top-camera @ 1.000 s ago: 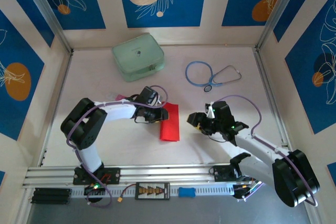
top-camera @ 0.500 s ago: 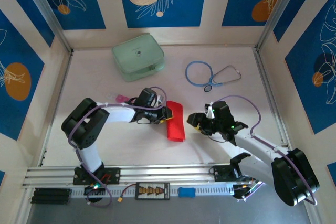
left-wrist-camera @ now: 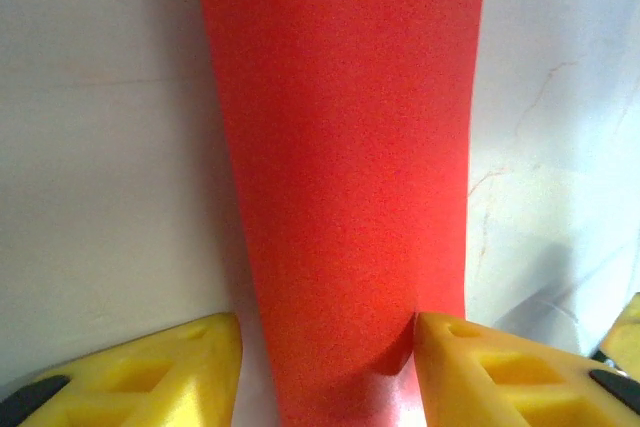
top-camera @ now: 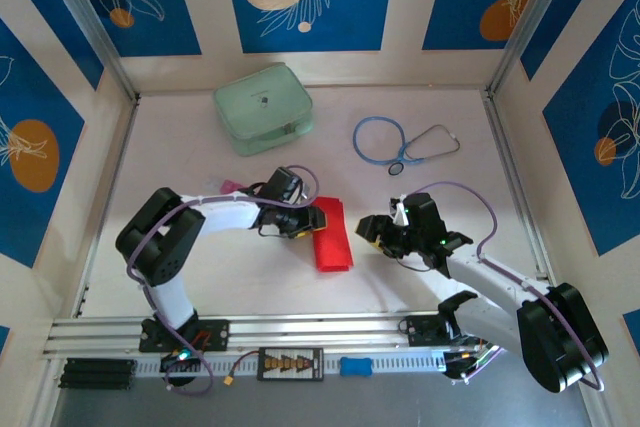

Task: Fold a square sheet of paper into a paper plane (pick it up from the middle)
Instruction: First fold the square sheet of paper in half at the center of the table.

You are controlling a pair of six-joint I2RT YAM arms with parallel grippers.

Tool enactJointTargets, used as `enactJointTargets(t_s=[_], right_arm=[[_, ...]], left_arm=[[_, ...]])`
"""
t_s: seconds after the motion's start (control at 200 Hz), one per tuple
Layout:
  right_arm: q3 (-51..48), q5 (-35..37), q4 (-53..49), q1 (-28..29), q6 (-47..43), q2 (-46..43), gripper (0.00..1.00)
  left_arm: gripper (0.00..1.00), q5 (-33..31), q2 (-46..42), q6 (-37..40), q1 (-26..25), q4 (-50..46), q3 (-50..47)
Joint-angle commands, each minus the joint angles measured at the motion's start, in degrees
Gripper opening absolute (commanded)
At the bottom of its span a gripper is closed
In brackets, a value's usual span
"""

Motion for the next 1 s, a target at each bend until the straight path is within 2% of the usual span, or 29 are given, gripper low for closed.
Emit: enactJointTargets(t_s=[0.0, 0.36, 0.995], right_arm=[[-0.63, -1.46, 0.63, 0.27, 0.7, 0.59, 0.59], [-0.36, -1.47, 0.98, 0.55, 0.69, 1.63, 0.59], [0.36, -1.29, 0.18, 0.4, 0.33, 2.69, 0.6]], left_arm=[[0.48, -2.74, -1.33, 4.05, -0.29, -6.53, 2.05], [0.47, -0.46, 2.36, 8.93, -0.39, -10.24, 5.26], [0.46, -7.06, 7.22, 16.97, -2.48, -22.02, 12.34]])
